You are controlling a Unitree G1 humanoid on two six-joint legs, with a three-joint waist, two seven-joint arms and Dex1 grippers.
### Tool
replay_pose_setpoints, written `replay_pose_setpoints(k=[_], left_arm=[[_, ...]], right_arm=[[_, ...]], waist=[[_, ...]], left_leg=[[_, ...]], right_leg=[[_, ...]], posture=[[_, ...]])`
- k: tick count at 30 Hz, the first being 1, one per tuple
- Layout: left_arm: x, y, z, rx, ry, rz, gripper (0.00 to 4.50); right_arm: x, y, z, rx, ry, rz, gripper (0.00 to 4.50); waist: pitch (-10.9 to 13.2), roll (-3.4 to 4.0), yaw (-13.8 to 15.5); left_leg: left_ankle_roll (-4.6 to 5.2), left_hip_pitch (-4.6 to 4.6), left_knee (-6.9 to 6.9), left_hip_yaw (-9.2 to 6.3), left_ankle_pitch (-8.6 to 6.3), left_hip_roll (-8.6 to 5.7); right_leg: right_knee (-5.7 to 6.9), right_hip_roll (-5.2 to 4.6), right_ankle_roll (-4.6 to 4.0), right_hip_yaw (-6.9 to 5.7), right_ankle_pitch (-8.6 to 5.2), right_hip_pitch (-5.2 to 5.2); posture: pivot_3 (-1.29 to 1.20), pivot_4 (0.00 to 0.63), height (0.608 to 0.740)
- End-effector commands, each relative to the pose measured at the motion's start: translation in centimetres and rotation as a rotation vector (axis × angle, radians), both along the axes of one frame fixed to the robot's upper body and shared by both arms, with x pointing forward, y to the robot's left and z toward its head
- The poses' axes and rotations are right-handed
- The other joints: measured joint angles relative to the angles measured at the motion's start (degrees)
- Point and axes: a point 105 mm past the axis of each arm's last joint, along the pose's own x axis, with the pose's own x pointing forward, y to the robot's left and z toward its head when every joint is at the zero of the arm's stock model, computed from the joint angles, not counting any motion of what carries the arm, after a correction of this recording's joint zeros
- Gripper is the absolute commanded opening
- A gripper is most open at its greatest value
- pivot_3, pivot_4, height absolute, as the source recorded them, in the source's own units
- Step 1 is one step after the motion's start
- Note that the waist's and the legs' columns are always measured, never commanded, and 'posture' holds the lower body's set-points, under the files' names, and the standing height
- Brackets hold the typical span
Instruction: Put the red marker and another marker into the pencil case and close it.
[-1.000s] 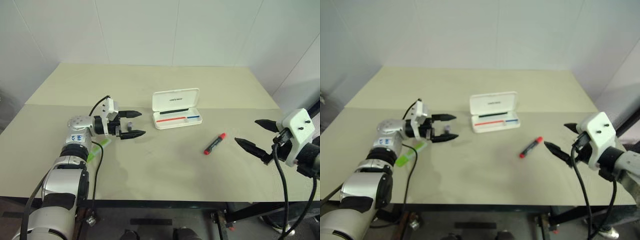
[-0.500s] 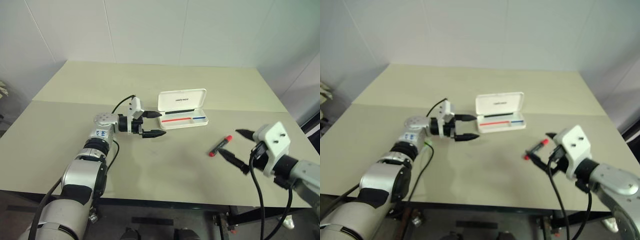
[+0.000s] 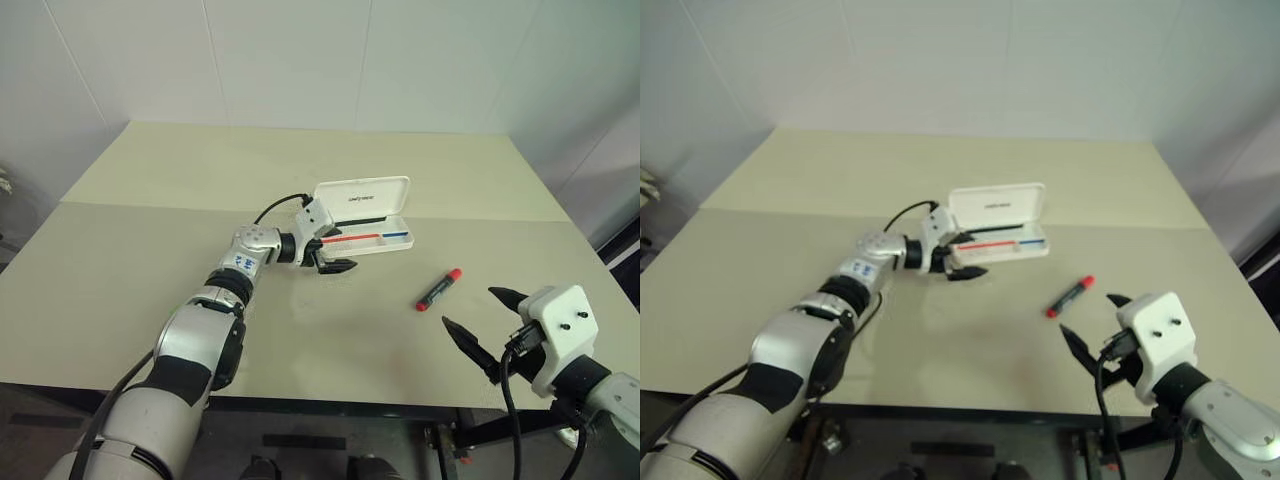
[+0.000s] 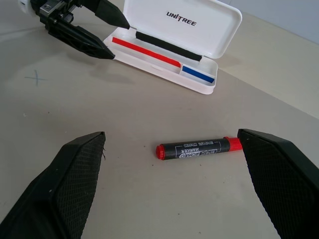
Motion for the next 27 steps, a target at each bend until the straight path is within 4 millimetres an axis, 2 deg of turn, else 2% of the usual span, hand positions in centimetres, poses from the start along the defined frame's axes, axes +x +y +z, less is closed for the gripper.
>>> replay_pose_setpoints(k=[1, 5, 12, 23, 24, 25, 27], left_arm=[[0.9, -0.9, 1.7, 0.039, -0.068, 0.067, 4.49], [1.2, -1.5, 1.7, 0.064, -0.08, 0.101, 4.49], [0.8, -2.4, 0.6, 0.125, -0.058, 0.076, 4.49], [1.8, -1.7, -1.0, 0.198, -0.038, 0.218, 4.49], [1.8, -1.6, -1.2, 0.212, -0.046, 0.222, 4.11], [1.8, -1.5, -1.4, 0.229, -0.05, 0.22, 3.95], [1.7, -1.5, -1.7, 0.246, -0.051, 0.216, 3.35]], right_arm=[[-0.6, -0.2, 1.1, -0.02, -0.063, -0.035, 4.5], [-0.7, -0.4, 1.1, -0.022, -0.065, -0.05, 4.5], [-0.7, -0.7, 1.1, -0.03, -0.066, -0.06, 4.5], [-0.3, -1.0, 1.5, -0.039, -0.075, -0.065, 4.5], [-0.3, -1.1, 1.5, -0.04, -0.076, -0.065, 4.5], [-0.2, -1.1, 1.5, -0.041, -0.076, -0.065, 4.5], [-0.2, -1.1, 1.6, -0.043, -0.077, -0.065, 4.5]], waist=[[0.0, 0.0, 0.0], [0.0, 0.0, 0.1], [0.0, 0.0, -0.1], [0.0, 0.0, 0.0], [0.0, 0.0, 0.0], [0.0, 0.0, 0.0], [0.0, 0.0, 0.0]], left_leg=[[0.0, -0.01, 0.0, 0.0, 0.0, 0.0], [0.0, -0.03, 0.0, 0.01, 0.0, -0.04], [0.0, 0.01, 0.0, 0.03, 0.0, -0.04], [0.0, 0.0, 0.01, 0.02, 0.0, -0.04], [0.0, 0.01, 0.01, 0.03, 0.0, -0.04], [0.0, 0.01, 0.01, 0.02, 0.0, -0.04], [0.0, 0.03, 0.01, 0.03, 0.0, -0.04]], right_leg=[[-0.02, 0.0, 0.0, 0.0, 0.0, 0.01], [-0.05, -0.03, 0.01, 0.01, 0.01, 0.01], [0.0, -0.01, 0.01, 0.01, 0.01, 0.0], [0.0, -0.01, 0.01, 0.01, 0.01, 0.0], [0.01, -0.01, 0.01, 0.01, 0.01, 0.0], [0.02, -0.01, 0.02, 0.01, 0.01, 0.0], [0.04, -0.01, 0.01, 0.01, 0.01, 0.01]], posture=[[0.0, 0.15, 0.74], [0.0, 0.15, 0.74], [0.0, 0.15, 0.74], [0.0, 0.15, 0.74], [0.0, 0.15, 0.74], [0.0, 0.15, 0.74], [0.0, 0.15, 0.74]])
